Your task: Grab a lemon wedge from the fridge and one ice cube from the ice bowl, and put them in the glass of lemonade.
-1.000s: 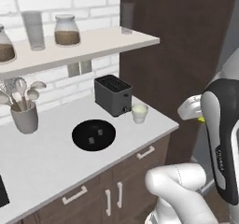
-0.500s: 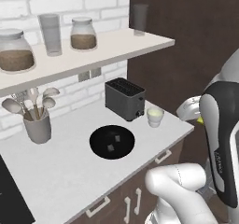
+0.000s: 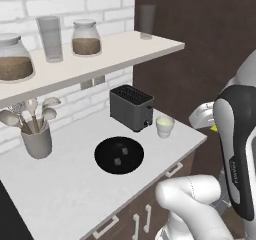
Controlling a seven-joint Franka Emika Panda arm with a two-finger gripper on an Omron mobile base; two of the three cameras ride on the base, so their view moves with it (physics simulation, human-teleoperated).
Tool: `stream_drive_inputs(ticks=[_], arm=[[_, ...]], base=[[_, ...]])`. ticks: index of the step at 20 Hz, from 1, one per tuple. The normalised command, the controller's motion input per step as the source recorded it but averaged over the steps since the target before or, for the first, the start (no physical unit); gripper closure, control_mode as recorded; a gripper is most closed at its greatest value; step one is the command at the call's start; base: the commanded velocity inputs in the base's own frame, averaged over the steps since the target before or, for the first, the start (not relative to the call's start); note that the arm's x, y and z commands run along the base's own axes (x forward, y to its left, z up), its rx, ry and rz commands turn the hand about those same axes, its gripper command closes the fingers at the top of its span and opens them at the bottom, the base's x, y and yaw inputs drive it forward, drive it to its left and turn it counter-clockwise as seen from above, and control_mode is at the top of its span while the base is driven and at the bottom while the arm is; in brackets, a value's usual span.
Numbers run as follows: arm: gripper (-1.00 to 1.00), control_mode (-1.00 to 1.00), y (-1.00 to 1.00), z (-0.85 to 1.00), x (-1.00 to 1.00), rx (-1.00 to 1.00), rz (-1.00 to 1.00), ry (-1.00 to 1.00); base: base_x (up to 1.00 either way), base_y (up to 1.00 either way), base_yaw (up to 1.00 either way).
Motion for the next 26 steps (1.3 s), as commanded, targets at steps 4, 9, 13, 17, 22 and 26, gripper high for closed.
stream_drive_inputs(ticks=[4, 9, 13, 17, 22, 26], arm=[[1.00, 1.00, 0.00, 0.00, 0.00, 0.00, 0.00, 0.00], [1.00, 1.00, 0.00, 0.00, 0.00, 0.00, 0.00, 0.00], [1.00, 1.00, 0.00, 0.00, 0.00, 0.00, 0.00, 0.00], [1.00, 1.00, 0.00, 0.00, 0.00, 0.00, 0.00, 0.00], [1.00, -1.00, -0.01, -0.05, 0.01, 0.01, 0.00, 0.01], [1.00, -1.00, -0.04, -0.36, 0.16, 0.04, 0.00, 0.01]], base=[[0.87, 0.00, -0.10], [0.50, 0.00, -0.08], [0.00, 0.00, 0.00], [0.00, 0.00, 0.00], [0.00, 0.00, 0.00], [0.00, 0.00, 0.00]])
